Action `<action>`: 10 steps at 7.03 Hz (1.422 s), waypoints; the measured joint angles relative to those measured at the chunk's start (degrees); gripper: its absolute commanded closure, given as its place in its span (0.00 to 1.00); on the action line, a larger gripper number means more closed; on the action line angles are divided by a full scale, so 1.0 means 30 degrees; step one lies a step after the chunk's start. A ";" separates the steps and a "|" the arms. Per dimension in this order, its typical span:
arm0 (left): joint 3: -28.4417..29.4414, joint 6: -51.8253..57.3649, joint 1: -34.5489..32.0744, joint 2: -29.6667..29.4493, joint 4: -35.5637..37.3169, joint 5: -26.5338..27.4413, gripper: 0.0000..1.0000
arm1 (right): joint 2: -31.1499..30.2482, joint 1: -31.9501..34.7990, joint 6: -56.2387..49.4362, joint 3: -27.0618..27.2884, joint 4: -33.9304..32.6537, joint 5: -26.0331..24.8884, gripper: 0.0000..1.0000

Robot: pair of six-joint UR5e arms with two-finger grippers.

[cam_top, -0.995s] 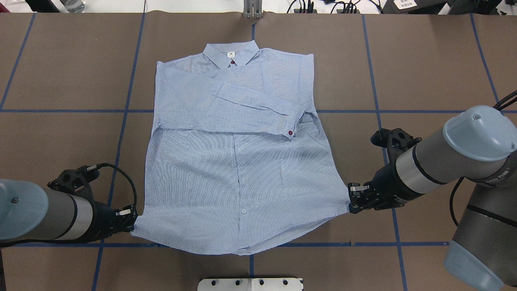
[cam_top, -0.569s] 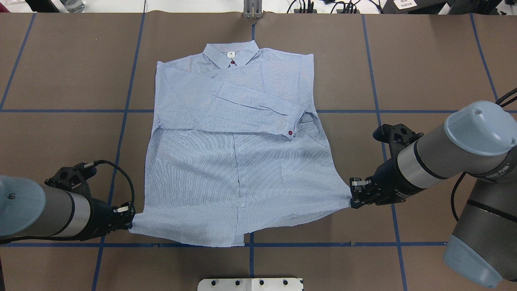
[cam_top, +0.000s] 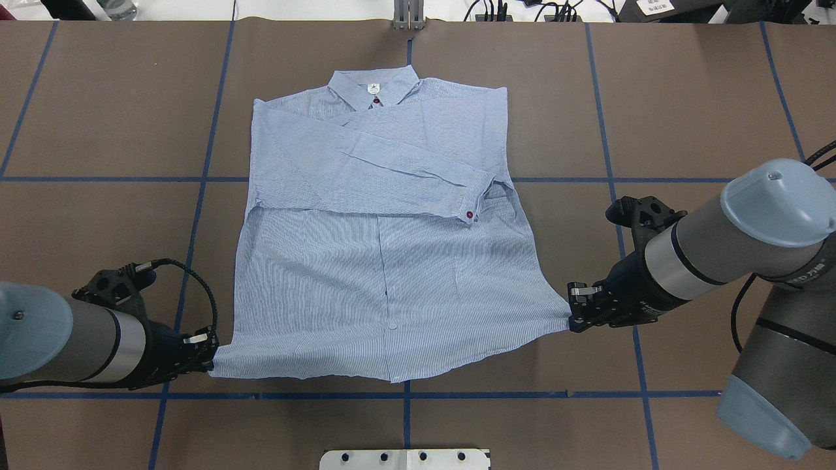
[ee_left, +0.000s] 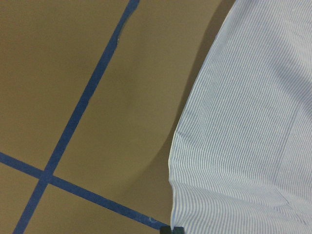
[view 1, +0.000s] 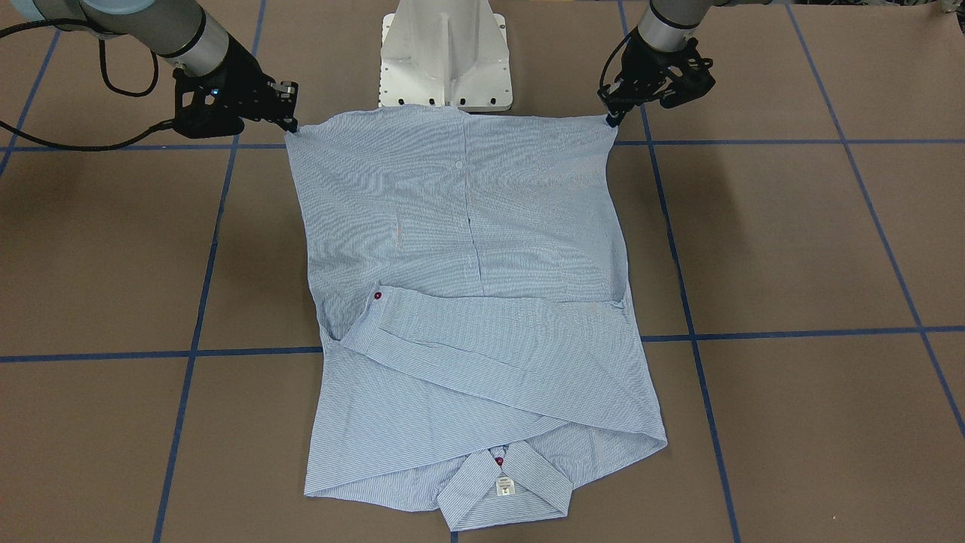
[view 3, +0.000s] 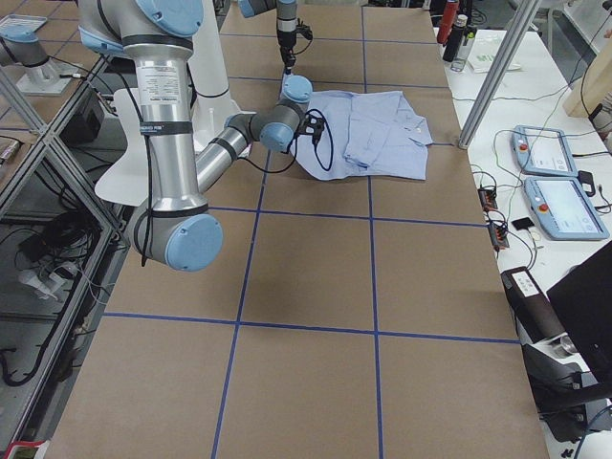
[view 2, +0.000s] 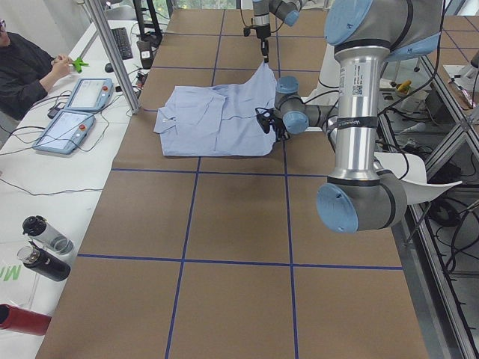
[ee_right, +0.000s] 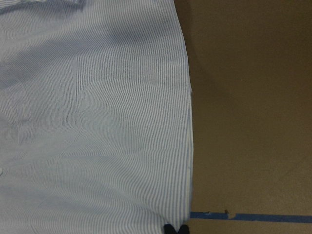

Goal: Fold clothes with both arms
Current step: 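Pull both hem corners outward and toward the robot, tensioning the shirt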

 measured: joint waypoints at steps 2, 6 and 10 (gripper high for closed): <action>-0.0017 -0.0048 -0.0126 -0.0177 0.0000 -0.0084 1.00 | 0.0067 0.0133 -0.0002 0.0027 0.0026 0.0049 1.00; -0.0917 -0.0174 -0.0181 -0.0246 0.0078 -0.1065 1.00 | -0.0029 0.0943 -0.0002 0.1036 0.0036 0.1452 1.00; -0.2002 -0.0313 -0.0183 -0.0172 0.0672 -0.1770 1.00 | -0.0988 0.1264 0.0027 0.2180 0.0036 0.2394 1.00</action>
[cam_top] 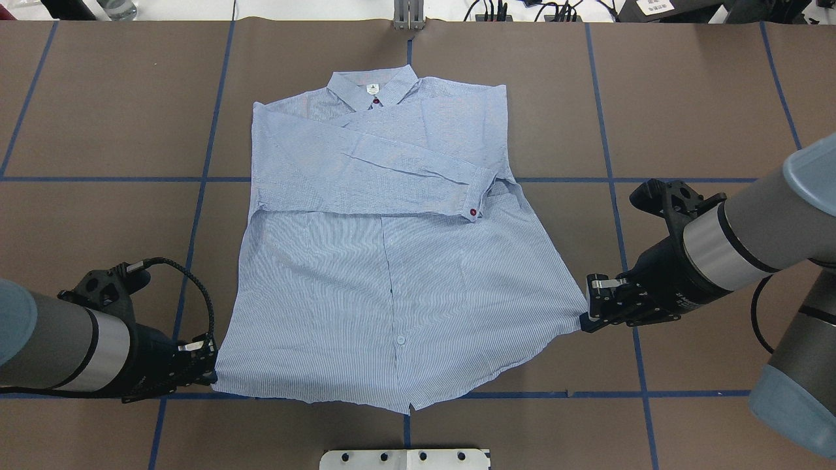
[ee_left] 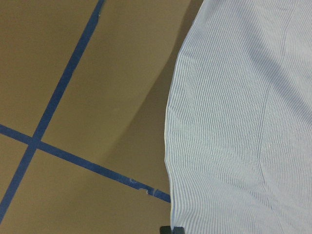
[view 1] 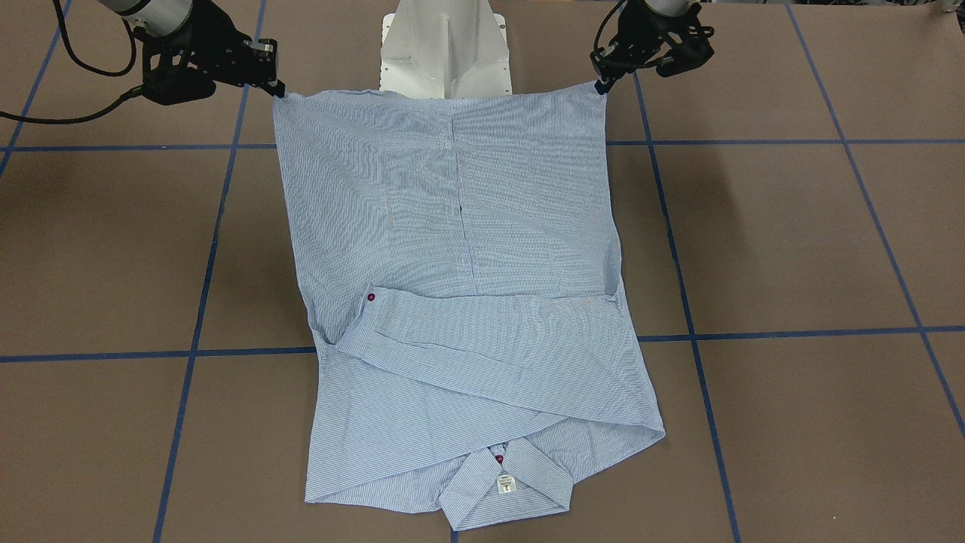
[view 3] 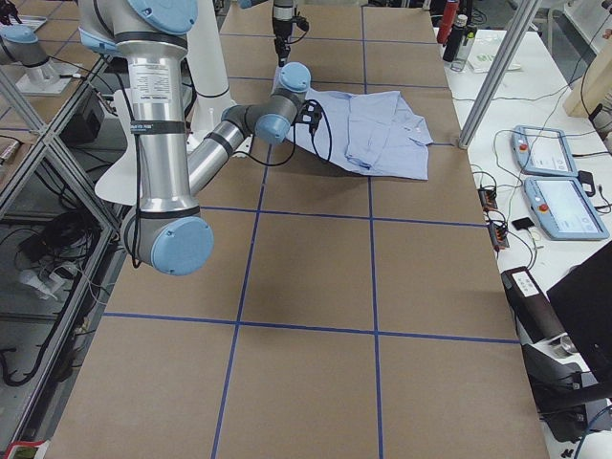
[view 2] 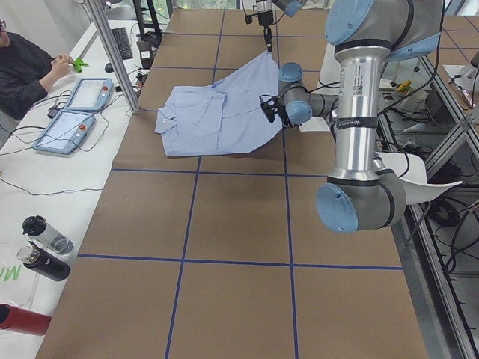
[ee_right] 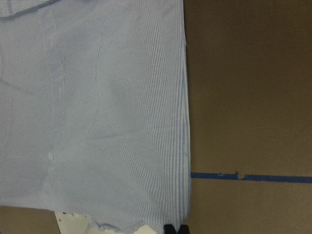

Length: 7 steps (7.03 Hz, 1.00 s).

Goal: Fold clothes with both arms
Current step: 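Pull both hem corners outward and toward the robot, tensioning the shirt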

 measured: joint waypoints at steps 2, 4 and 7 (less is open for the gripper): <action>-0.0357 -0.0017 0.0000 0.0074 0.0110 -0.0533 1.00 | -0.0691 0.0011 0.0001 0.0594 0.0001 0.0974 1.00; -0.1310 -0.0035 0.0026 0.0137 0.0869 -0.1412 1.00 | -0.1281 0.0000 0.0001 0.0887 0.0001 0.2400 1.00; -0.2179 -0.0751 0.0753 0.0106 0.1409 -0.2232 1.00 | -0.2444 -0.0031 0.0001 0.1181 0.0590 0.4420 1.00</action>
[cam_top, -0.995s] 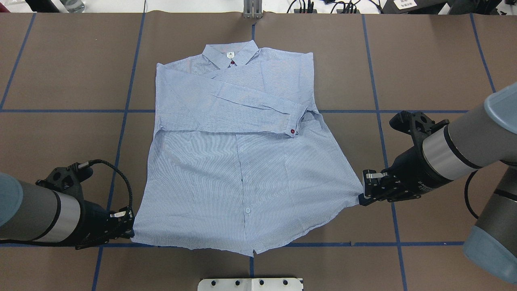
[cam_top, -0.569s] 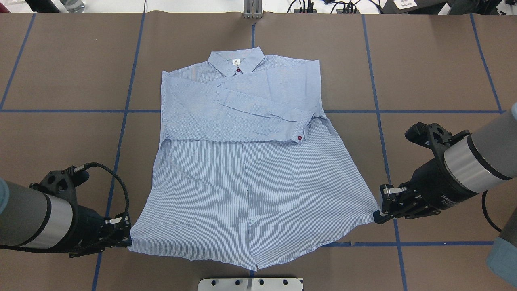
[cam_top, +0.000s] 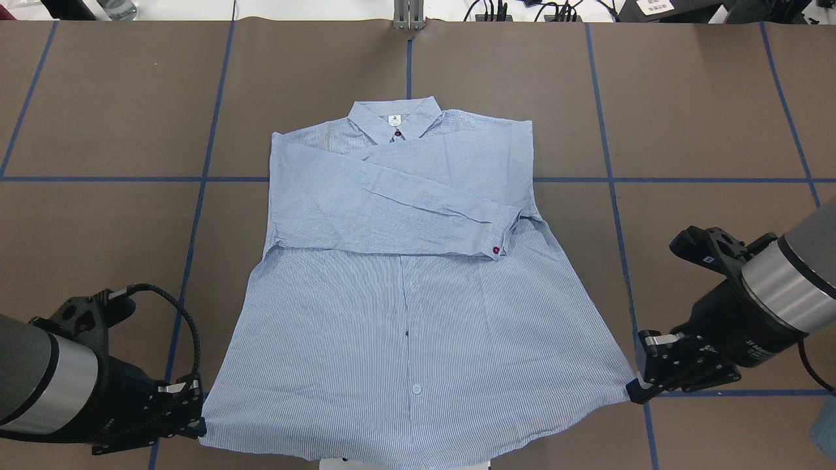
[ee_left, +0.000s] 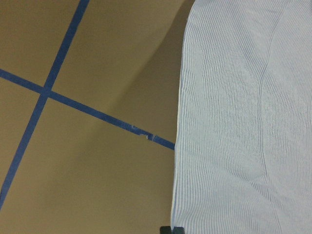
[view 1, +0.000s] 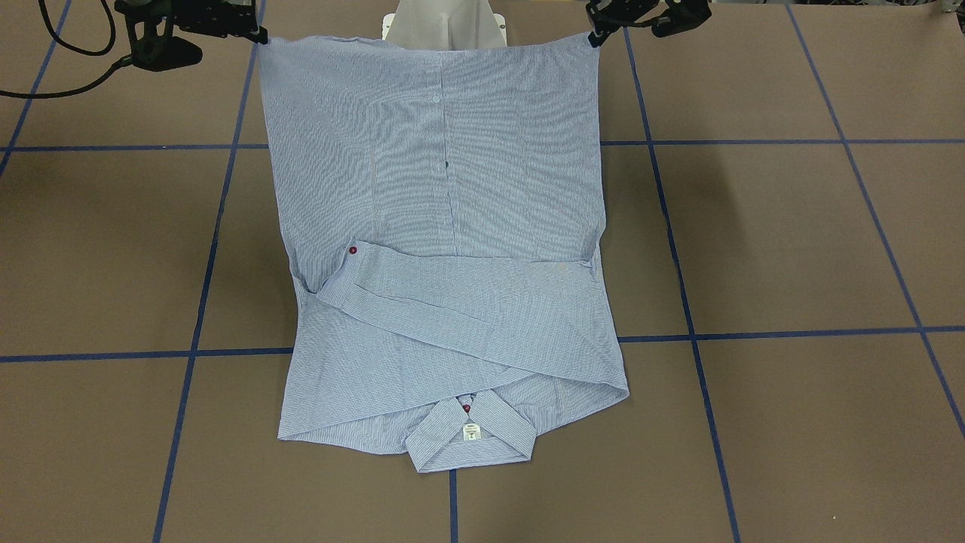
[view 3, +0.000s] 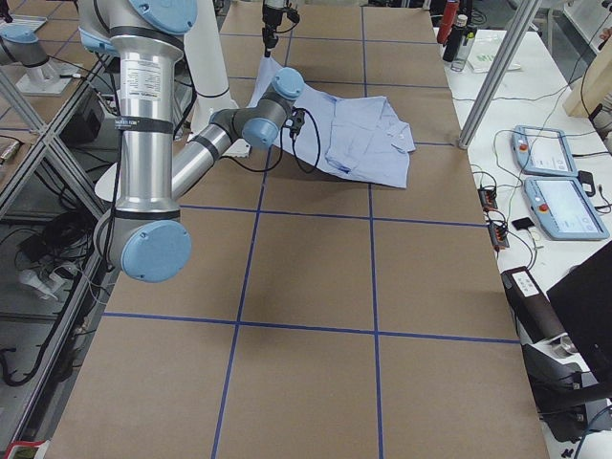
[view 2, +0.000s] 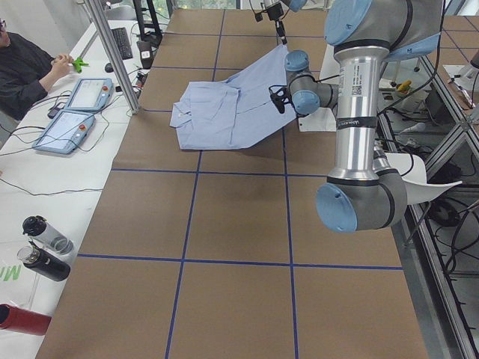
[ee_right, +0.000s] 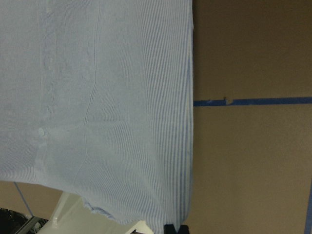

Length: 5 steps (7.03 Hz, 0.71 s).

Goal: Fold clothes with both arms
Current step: 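Pull both hem corners outward and toward the robot, tensioning the shirt, then lift both hem corners and fold them over toward the collar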

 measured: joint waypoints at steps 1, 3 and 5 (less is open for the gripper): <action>-0.0101 -0.0177 0.0276 -0.0021 0.0018 -0.0120 1.00 | -0.0943 -0.0046 0.0000 0.0004 0.1252 0.0441 1.00; -0.0190 -0.0421 0.0500 -0.0056 0.0026 -0.0292 1.00 | -0.2740 -0.0060 0.0047 -0.0386 0.4460 0.1043 1.00; -0.0003 -0.0497 0.0571 -0.0186 0.0055 -0.0317 1.00 | -0.2910 0.0134 0.0082 -0.1049 0.5496 0.1292 1.00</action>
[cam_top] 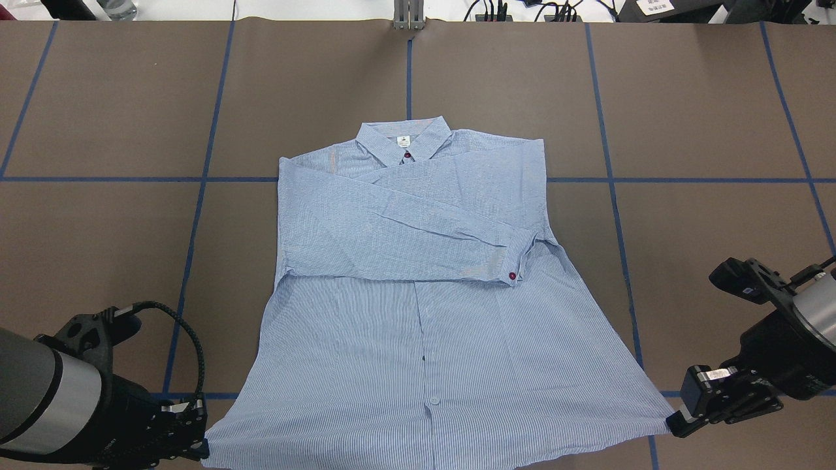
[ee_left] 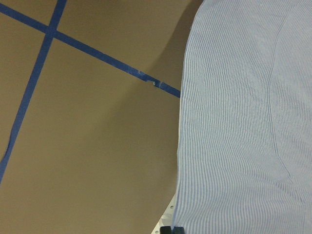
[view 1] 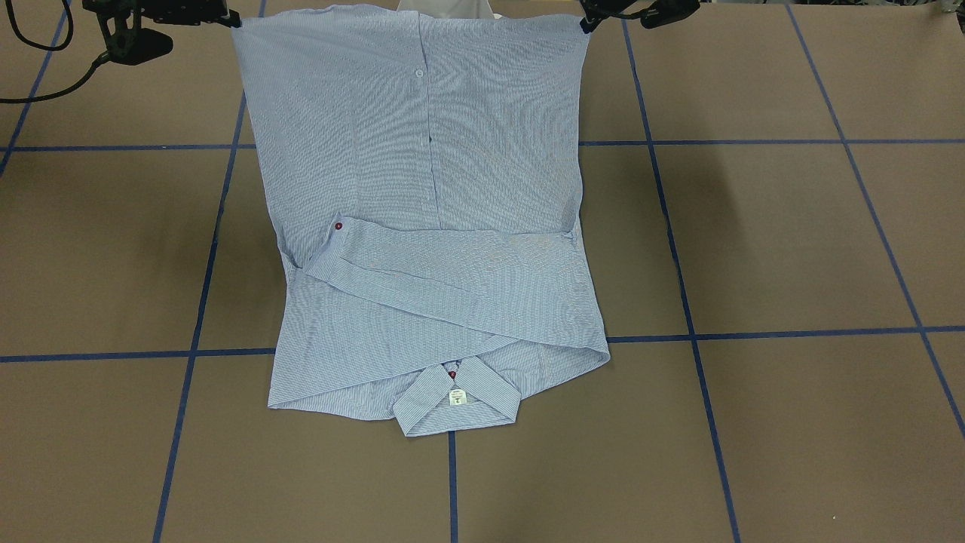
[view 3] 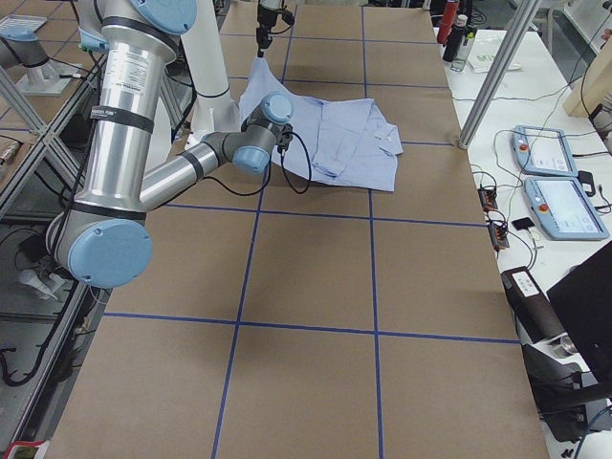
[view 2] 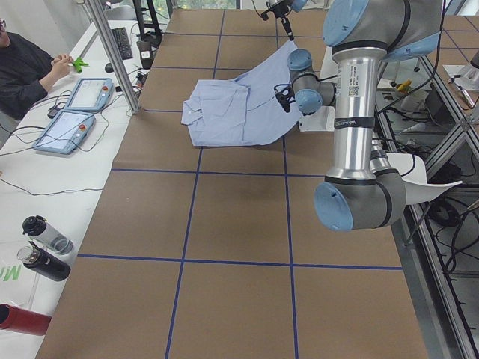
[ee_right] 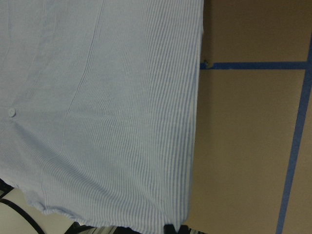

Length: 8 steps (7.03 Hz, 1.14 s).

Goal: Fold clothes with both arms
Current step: 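Lift both hem corners and fold them over toward the collar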

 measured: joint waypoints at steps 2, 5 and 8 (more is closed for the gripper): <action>0.0589 0.0031 0.0052 -0.0571 0.0008 -0.0003 1.00 | 0.1024 0.0483 0.0005 -0.1000 0.0143 0.0035 1.00; 0.1176 0.0302 -0.0653 -0.1079 0.0009 0.0015 1.00 | 0.2831 0.1492 0.0006 -0.2525 0.0154 0.0021 1.00; 0.2229 0.1835 -0.3390 -0.2014 0.0279 -0.0653 1.00 | 0.4934 0.3352 0.0006 -0.4306 0.0123 -0.0041 1.00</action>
